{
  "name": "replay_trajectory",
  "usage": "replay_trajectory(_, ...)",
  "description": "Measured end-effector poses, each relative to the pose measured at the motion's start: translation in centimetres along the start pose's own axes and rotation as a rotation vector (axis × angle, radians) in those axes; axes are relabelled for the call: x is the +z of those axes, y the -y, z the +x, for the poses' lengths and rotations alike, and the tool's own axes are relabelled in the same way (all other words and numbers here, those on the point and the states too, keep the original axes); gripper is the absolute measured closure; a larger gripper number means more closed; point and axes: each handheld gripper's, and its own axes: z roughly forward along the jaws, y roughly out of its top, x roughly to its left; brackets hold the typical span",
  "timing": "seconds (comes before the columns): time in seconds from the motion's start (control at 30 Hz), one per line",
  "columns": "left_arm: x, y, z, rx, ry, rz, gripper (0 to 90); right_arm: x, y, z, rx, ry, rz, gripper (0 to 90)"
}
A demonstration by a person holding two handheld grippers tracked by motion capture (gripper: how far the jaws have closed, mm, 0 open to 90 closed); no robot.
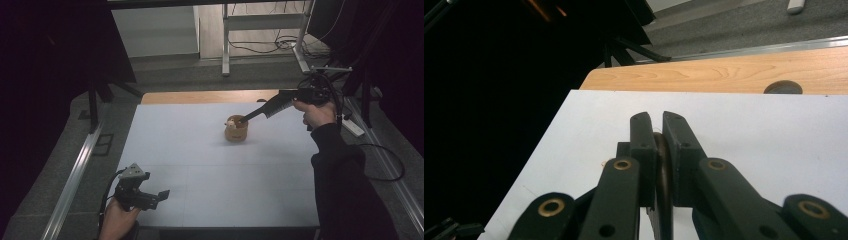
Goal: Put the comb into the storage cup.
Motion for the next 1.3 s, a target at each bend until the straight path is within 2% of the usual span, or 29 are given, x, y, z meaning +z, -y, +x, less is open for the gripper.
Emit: replay_trajectory(1.3, 0.1, 0.0, 0.0, -0.001, 0.002, 0.005, 0.0, 4.5, 0.4, 0.6, -0.02, 0.025, 0.052, 84.7)
